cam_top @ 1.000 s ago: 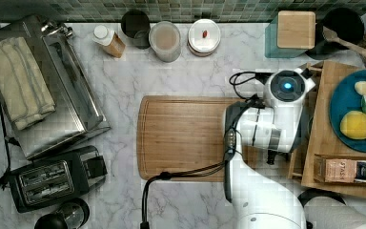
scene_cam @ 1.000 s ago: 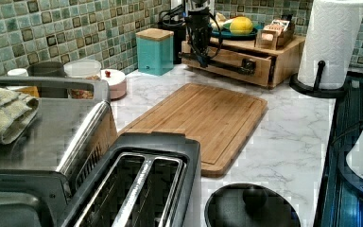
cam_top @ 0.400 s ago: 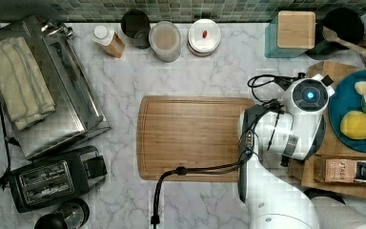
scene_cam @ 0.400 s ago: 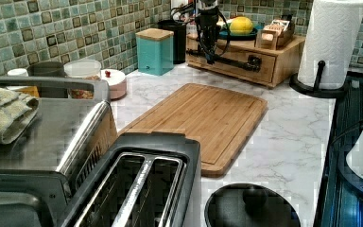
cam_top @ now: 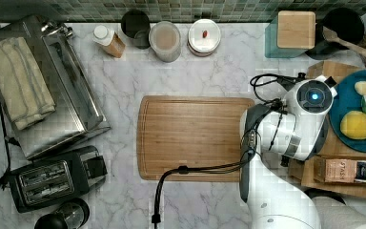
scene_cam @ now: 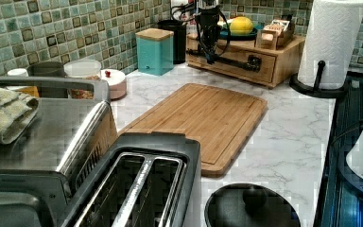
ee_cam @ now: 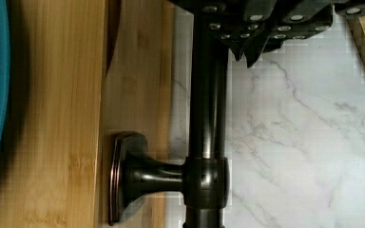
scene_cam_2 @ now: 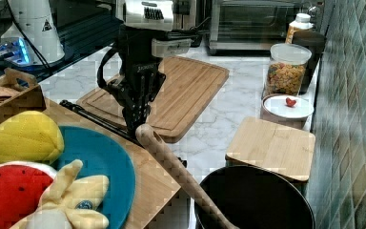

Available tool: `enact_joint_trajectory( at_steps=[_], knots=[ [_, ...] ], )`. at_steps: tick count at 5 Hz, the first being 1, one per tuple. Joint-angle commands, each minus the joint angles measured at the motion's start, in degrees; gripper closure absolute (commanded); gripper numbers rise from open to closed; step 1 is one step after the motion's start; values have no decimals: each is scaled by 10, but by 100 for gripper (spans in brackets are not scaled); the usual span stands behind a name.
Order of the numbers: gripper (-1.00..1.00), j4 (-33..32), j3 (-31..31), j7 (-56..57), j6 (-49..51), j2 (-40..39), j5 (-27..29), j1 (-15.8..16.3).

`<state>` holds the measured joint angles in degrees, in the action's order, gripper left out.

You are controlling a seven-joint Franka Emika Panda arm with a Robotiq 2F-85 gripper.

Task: Close the drawer.

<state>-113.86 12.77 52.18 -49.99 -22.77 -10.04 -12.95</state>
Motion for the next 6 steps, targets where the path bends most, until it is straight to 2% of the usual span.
enact_joint_trajectory(
  at_steps=[1,2,6],
  knots=[
    [100,28,3,16,1,13,-30,-159],
    [100,27,47,32,-2,9,-5,-118],
    [100,27,42,31,-2,10,-8,-122]
  ],
)
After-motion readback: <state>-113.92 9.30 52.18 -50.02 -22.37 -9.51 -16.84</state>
